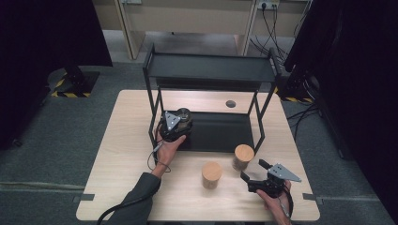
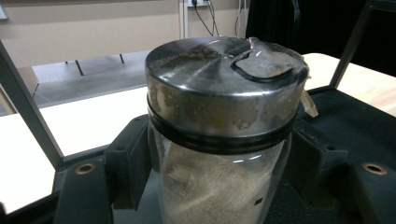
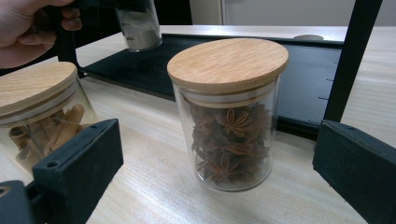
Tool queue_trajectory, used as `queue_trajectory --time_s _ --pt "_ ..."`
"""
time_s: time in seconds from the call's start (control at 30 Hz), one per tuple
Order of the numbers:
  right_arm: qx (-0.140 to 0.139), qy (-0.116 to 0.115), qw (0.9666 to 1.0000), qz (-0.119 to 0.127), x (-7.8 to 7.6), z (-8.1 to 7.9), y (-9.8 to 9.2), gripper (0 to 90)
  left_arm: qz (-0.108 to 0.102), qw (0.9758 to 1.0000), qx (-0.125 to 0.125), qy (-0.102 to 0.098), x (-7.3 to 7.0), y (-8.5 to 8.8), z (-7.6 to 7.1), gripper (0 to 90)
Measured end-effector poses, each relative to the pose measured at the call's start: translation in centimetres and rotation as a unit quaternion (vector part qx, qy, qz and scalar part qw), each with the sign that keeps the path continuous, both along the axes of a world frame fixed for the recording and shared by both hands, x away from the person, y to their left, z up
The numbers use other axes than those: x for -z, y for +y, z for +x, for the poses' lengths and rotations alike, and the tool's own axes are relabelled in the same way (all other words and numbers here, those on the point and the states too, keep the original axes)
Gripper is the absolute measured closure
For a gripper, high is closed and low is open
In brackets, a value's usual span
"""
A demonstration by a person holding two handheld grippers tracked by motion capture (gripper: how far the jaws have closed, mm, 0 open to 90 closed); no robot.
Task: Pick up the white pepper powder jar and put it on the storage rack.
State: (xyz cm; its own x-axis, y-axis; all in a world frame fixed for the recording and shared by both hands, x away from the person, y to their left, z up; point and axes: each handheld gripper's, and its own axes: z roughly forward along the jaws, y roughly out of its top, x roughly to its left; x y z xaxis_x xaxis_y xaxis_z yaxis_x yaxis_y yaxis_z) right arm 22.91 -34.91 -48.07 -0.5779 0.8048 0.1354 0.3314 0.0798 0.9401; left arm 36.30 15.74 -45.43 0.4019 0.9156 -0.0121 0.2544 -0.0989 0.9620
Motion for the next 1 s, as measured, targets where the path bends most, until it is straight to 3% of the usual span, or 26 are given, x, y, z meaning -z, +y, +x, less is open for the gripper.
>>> queue_trajectory --time_s 1.0 --pt "-0.001 0.0 1.0 0.0 0.0 0.0 0.0 2.0 0.003 0.9994 -0.031 0.013 1.3 -0.5 1.3 31.1"
